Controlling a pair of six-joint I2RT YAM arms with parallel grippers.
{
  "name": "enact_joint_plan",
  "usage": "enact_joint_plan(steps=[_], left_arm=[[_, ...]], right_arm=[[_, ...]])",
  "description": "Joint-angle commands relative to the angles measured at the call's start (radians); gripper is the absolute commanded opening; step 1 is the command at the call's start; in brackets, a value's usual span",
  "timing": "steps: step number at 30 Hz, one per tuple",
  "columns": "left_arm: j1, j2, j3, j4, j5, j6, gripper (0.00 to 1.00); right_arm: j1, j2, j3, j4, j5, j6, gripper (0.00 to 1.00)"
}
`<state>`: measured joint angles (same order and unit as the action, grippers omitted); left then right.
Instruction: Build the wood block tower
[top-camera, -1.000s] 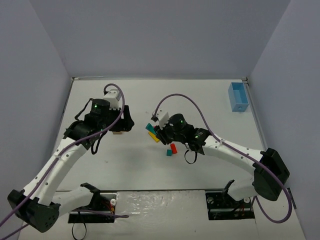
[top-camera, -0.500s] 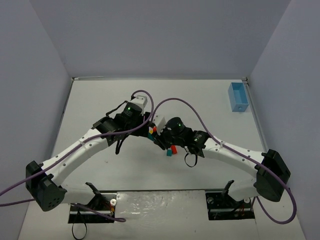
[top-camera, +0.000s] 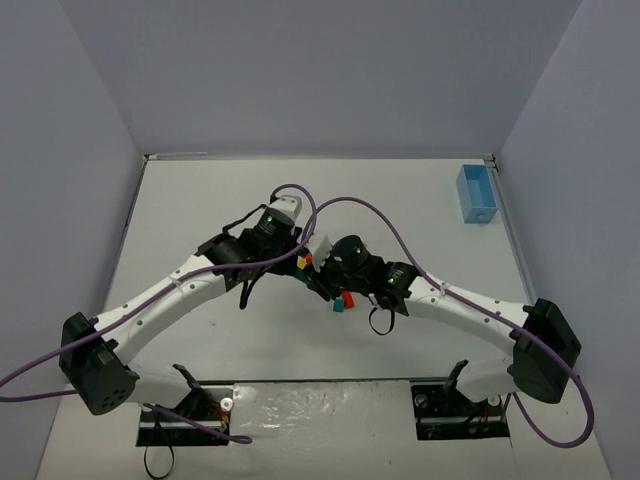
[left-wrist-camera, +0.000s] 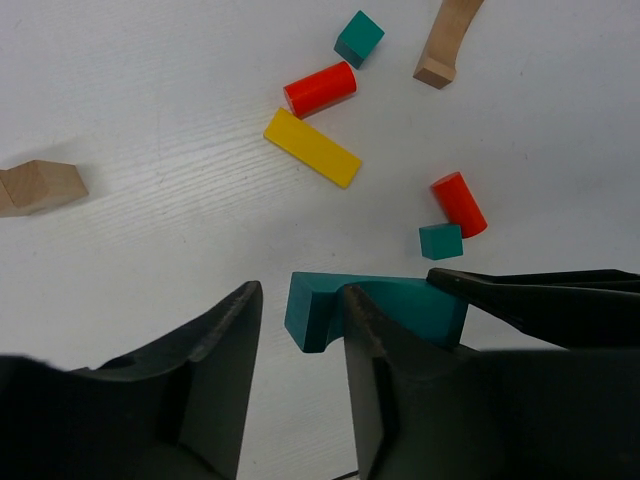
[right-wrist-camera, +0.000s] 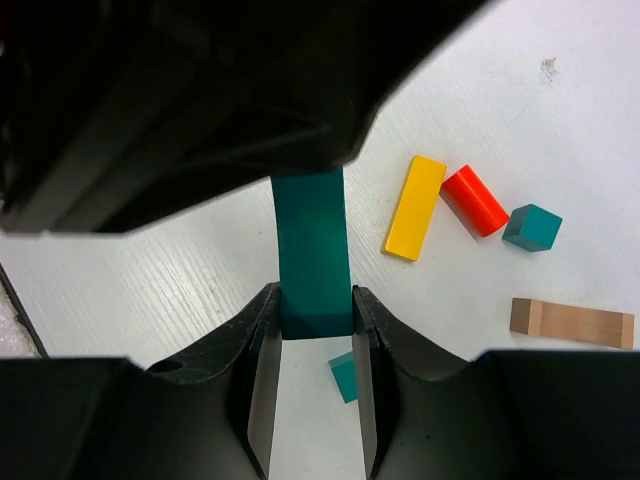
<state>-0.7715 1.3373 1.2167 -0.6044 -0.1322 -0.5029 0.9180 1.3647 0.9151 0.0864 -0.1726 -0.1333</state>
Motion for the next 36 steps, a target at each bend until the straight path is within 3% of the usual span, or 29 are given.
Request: enact_joint_plan(steps=[1,6,10,28,36], left_arm=[[-0.008,-0.015,0.014,0.027,-0.012,-0.018,0.31],[-0.008,-0.027,-0.003,0.028,-0.01,-0.03,0.31],[-0.008,-0.034,-0.015,0.031,-0.017,-0.034,0.41],[0.001,-0.077,-0.084,0.104,0.003,-0.026,0.4],[0.005,-0.08,-0.097,0.11,0.006,-0.028,0.19]], right_arm=[[0.005,-0.036,0.003,0.053,0.009,-0.012,0.0],[0.002,-0.039,0.002,0.053,0.017,-0.012,0.0],[0.001,-0.039,0.005,0.055,0.016,-0.012,0.0],[-0.03,-0.067,-0.004,0.055,-0.01,-0.007,0.0],[-0.049,-0.086,-0.005,0.055,-0.016,-0.008,0.0]])
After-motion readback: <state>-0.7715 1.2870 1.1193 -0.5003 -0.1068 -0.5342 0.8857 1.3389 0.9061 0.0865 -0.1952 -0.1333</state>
